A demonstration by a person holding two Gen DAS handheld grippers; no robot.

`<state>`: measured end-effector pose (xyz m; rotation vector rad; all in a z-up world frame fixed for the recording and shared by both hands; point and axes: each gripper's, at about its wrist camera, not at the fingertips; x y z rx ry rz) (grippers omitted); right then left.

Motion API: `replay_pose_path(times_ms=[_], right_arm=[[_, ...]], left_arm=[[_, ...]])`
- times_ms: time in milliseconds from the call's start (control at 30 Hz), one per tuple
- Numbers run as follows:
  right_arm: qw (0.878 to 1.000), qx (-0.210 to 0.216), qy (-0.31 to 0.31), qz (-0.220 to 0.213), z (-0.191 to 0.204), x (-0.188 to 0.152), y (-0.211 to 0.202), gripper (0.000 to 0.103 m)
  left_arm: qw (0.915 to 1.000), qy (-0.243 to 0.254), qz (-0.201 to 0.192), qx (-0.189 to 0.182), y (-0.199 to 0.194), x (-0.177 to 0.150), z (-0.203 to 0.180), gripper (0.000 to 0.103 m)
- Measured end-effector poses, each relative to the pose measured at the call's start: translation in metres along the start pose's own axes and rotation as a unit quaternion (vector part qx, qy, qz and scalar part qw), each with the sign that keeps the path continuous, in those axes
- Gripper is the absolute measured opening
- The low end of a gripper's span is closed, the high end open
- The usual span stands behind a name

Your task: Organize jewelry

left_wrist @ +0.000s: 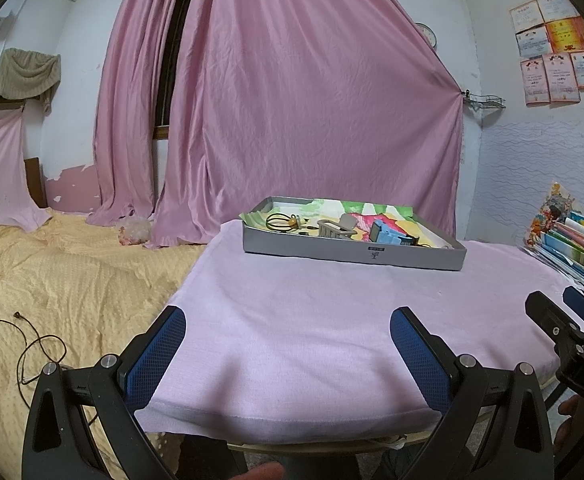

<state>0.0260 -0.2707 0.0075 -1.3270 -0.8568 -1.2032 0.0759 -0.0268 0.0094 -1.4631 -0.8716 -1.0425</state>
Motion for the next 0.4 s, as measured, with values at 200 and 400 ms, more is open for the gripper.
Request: replay_pose_path(times_ms=[200, 400], right_arm=[[1.000, 0.000, 0.000, 0.000, 0.0010, 0.0000, -0.0003, 0.102], [1.000, 0.000, 0.000, 0.001, 0.0004, 0.0001, 0.0000, 0.102]], left_arm=[[1.0000, -0.002, 0.002, 0.004, 0.0014, -0.0012, 0.0004, 0.103], [1.0000, -0.002, 0.003, 0.004, 0.0015, -0.0011, 0.0005, 0.103]])
Point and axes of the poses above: each gripper's, at about its wrist camera, not at the fingertips, and y roughly the way its jaws point, z to its left, x to its top, and after that the axes turned 3 degrees about y, right-handed
